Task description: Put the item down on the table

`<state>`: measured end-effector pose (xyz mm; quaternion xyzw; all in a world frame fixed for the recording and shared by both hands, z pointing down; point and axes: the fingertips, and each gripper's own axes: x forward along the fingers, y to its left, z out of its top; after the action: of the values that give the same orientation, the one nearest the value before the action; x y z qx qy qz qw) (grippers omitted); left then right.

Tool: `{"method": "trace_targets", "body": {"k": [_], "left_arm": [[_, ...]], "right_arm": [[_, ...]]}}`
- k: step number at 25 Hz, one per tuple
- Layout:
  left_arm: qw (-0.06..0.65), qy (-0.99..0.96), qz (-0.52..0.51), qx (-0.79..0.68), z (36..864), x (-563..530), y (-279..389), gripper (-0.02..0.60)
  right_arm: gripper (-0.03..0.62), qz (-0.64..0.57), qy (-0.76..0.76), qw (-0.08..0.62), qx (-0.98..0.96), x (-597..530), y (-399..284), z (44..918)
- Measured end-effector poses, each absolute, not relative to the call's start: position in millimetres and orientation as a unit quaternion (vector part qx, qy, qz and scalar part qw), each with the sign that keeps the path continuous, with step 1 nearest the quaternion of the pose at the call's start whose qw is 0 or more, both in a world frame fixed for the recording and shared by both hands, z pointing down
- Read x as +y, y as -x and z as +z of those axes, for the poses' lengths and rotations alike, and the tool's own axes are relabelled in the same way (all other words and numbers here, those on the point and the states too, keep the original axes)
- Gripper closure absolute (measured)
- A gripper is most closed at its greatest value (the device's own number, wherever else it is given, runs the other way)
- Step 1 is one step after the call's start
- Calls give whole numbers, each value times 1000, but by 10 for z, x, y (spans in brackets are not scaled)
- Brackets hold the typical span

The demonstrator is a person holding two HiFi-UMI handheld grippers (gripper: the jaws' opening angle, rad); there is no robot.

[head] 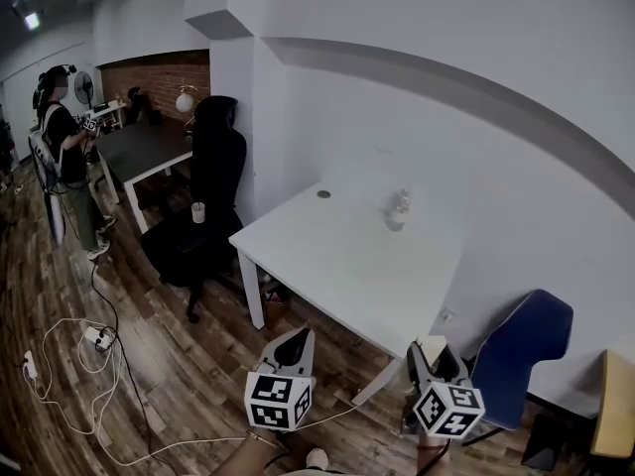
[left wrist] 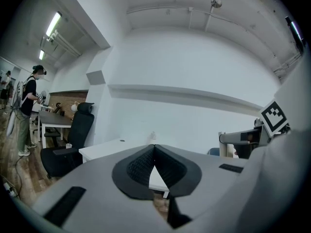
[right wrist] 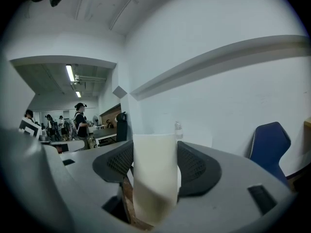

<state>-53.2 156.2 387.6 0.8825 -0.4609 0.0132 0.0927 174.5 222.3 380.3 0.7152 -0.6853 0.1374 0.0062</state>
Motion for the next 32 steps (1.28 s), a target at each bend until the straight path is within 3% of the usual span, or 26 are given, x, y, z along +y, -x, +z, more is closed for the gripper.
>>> {"method": "trace_targets", "body": {"k": [32], "left_arm": [[99, -871, 69, -476, 4211, 429, -156, 565]], "right_arm": [[298, 192, -696, 11, -691, 1013, -2490, 4237]]}}
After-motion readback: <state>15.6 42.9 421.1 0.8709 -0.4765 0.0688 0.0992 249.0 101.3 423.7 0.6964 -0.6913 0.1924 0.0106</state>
